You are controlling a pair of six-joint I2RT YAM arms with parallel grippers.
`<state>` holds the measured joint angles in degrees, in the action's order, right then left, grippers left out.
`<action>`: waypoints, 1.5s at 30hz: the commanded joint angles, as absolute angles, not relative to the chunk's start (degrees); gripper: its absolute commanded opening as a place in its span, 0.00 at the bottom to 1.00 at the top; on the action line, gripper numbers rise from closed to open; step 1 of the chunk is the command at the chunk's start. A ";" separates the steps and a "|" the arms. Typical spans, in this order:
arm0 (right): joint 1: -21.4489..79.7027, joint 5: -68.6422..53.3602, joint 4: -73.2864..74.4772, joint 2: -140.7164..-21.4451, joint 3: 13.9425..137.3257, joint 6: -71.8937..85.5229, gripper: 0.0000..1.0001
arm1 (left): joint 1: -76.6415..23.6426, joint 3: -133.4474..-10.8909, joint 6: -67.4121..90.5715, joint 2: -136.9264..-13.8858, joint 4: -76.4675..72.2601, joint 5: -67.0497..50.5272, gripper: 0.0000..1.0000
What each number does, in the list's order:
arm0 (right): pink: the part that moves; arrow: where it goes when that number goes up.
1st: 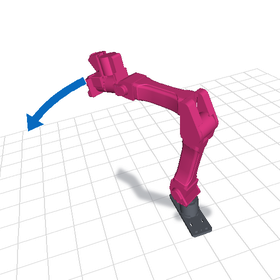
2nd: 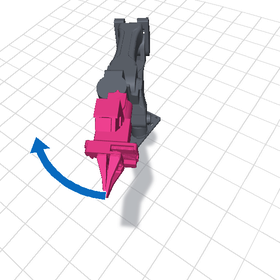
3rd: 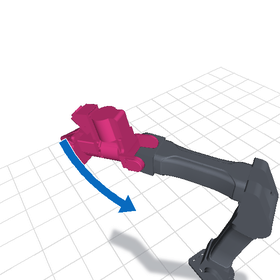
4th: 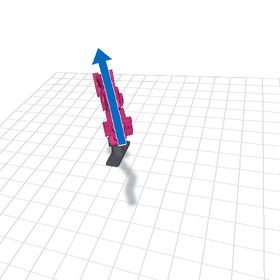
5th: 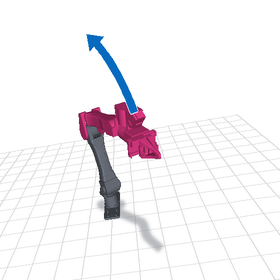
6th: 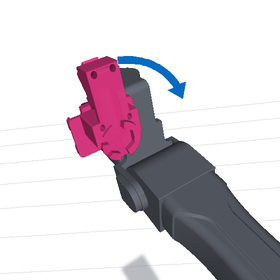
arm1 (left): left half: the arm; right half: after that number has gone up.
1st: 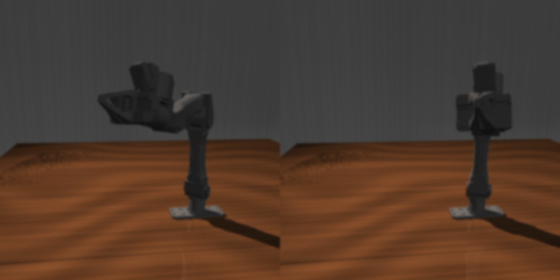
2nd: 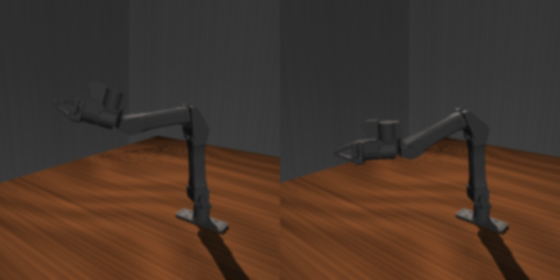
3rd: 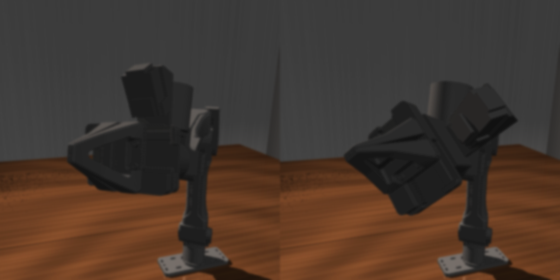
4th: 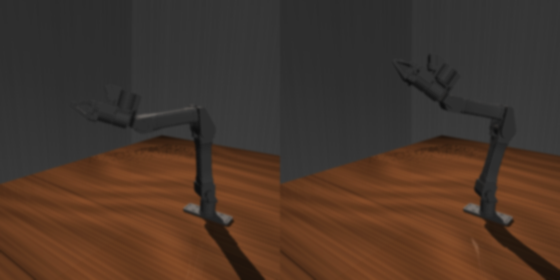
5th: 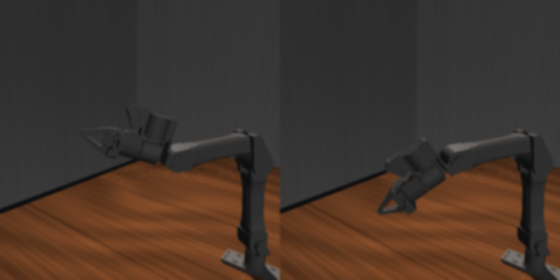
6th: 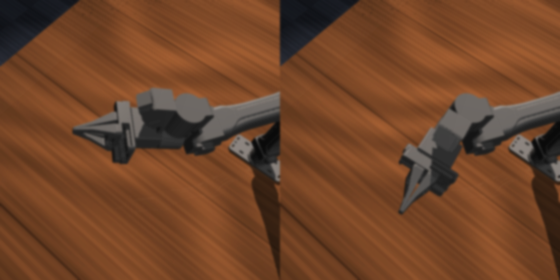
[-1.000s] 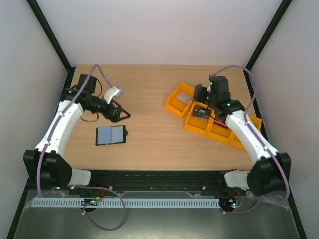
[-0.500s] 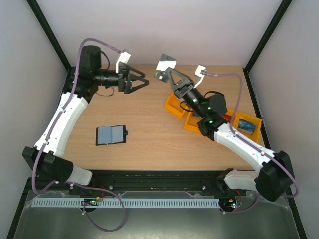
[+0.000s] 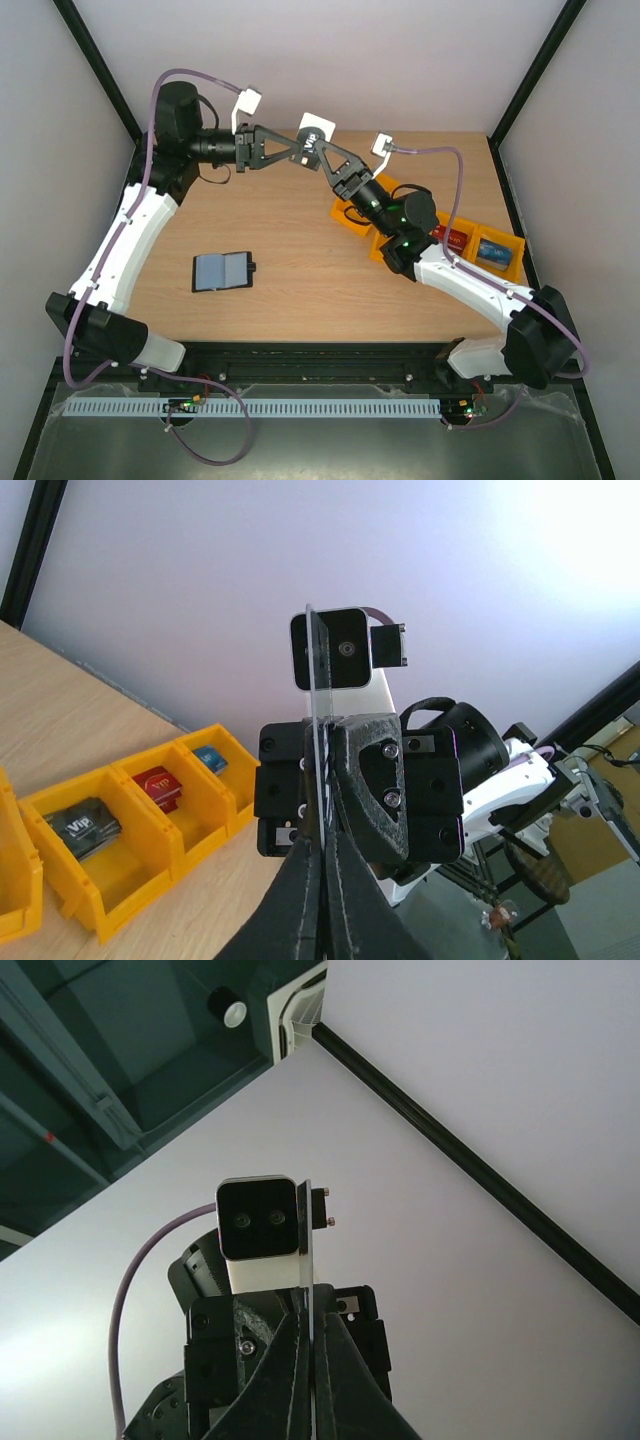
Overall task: Take the credit cards out of the card holder
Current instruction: Place the credit card in the storage box.
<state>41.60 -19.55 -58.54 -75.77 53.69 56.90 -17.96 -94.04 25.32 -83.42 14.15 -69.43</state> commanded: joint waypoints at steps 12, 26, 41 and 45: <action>41.97 -20.24 -54.61 -76.20 58.11 54.77 0.02 | -19.16 -90.73 26.38 -81.46 13.60 -71.71 0.02; 44.16 -3.65 -22.63 -58.98 55.91 -60.09 0.77 | -9.69 -71.96 59.40 -74.41 -7.72 -82.26 0.02; 53.96 -5.55 -19.94 -68.03 62.25 -122.38 0.69 | -12.54 -70.75 58.27 -73.15 -7.47 -84.00 0.02; 53.90 -5.46 -20.45 -68.79 62.23 -122.37 0.57 | -13.21 -70.75 58.11 -73.39 -7.58 -84.40 0.02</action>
<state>53.65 -5.08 -21.39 -68.53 60.58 -115.02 -12.49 -70.85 57.30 -73.21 -6.17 -82.54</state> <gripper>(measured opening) 0.633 0.026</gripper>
